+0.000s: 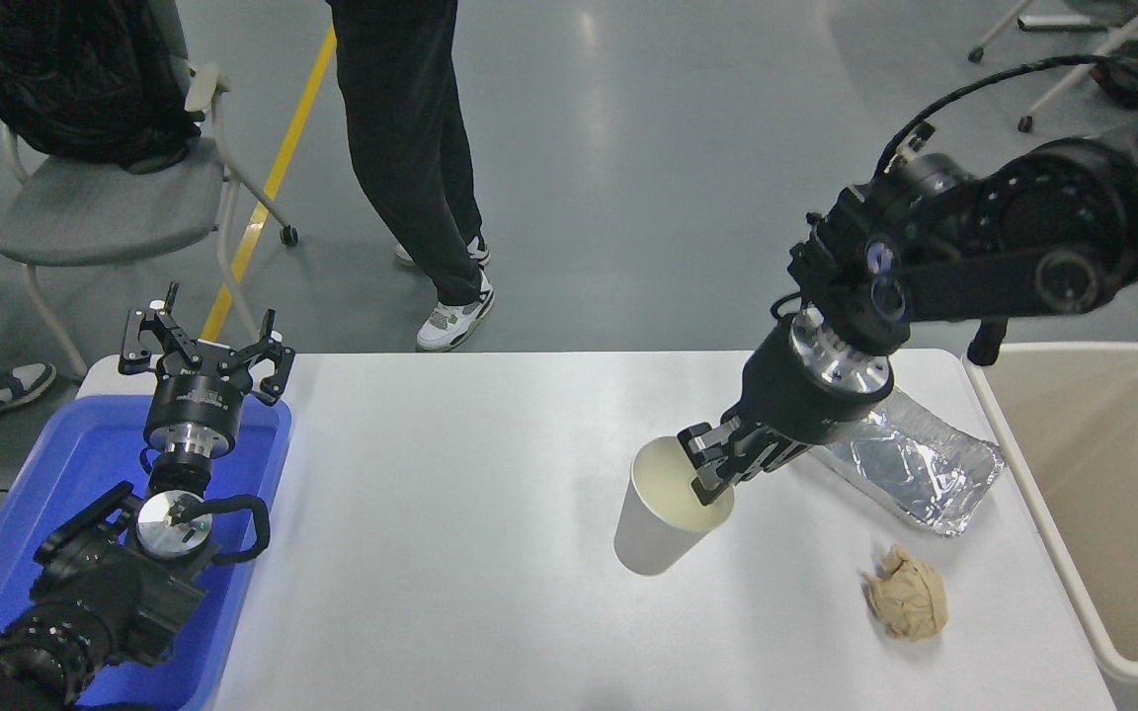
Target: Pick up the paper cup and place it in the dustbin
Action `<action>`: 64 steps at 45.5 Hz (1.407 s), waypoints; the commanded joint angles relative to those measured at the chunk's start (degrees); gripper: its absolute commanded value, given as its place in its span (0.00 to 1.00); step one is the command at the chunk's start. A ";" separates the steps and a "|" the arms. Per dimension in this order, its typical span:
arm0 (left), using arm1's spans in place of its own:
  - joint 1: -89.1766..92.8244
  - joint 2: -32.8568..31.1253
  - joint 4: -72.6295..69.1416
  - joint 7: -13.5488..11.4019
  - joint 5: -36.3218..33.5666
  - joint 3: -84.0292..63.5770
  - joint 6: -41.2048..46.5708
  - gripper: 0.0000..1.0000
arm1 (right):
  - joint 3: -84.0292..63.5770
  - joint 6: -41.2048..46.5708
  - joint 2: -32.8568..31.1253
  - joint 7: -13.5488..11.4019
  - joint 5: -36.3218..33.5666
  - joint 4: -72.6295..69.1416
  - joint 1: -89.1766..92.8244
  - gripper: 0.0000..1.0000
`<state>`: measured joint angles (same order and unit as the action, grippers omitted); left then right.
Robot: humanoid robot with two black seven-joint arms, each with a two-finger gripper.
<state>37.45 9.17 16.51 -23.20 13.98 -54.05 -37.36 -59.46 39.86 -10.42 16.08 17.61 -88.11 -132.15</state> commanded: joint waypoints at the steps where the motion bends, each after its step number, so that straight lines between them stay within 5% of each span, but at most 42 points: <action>1: 0.00 -0.03 0.01 0.00 0.00 0.00 0.00 0.99 | -1.10 5.14 -2.76 -0.08 -0.12 -1.10 -8.91 0.00; 15: 0.00 -0.03 0.01 0.00 0.00 0.00 0.00 0.99 | -9.44 3.56 -6.80 -0.17 -0.12 2.85 -13.04 0.00; 39: 0.00 0.06 0.01 0.00 0.00 0.00 0.00 0.99 | -15.34 -9.28 -33.69 -0.17 0.49 28.86 -1.19 0.00; 56: 0.00 -0.03 0.01 0.00 0.00 0.00 0.00 0.99 | 8.89 -22.54 -48.28 -0.17 -0.04 42.93 32.00 0.00; 64: 0.00 -0.03 0.01 0.00 0.00 0.00 0.00 0.99 | 21.74 -30.45 -49.61 -0.17 -5.21 45.40 49.77 0.00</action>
<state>37.46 9.20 16.51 -23.21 13.97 -54.06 -37.35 -54.33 19.80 -55.22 15.94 17.25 -48.39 -105.68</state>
